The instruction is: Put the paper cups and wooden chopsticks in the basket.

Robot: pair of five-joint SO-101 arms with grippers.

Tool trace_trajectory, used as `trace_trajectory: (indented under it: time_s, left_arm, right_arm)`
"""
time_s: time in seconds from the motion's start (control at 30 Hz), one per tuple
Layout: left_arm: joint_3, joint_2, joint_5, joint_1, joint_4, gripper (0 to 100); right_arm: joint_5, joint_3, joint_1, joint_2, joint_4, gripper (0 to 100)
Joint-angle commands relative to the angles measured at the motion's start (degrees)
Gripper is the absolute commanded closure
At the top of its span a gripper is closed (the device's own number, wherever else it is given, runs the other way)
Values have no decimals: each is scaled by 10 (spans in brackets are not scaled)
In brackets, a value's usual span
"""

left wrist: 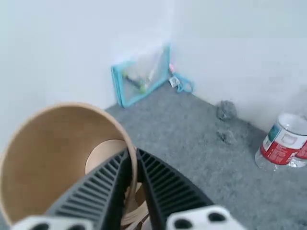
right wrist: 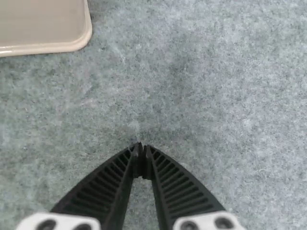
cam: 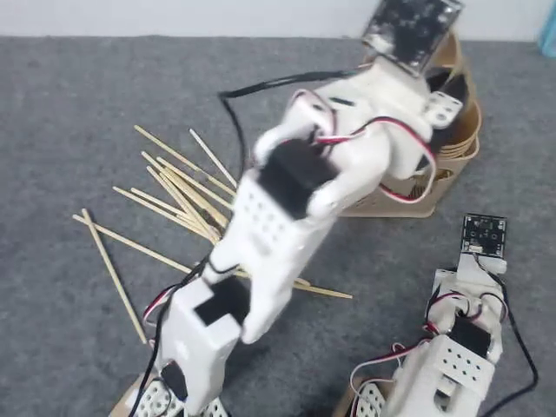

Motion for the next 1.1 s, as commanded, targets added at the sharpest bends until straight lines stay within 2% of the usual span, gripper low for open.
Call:
trace_trajectory:
  time_s: [0.0,0.47,0.53,0.67,0.7,0.87,1.07]
  left_arm:
    - [-16,17,-7,4,-18,987]
    - [-18,76,-35,28,9,981]
    - [-18,81,-35,31,7,931]
    - [-19,76,-32,25,11,758]
    - [-20,75,-31,21,11,745]
    - [-45,40,-34,11,11,779]
    - [-54,-14,-36,32,61,934]
  right_arm:
    - [10,-4,7,-13,-12,990]
    - [10,-4,7,-13,-13,990]
    - [10,-4,7,-13,-13,990]
    - [10,-4,7,-13,-13,990]
    - [10,-4,7,-13,-13,990]
    - [10,-4,7,-13,-13,990]
    - [10,-4,7,-13,-12,990]
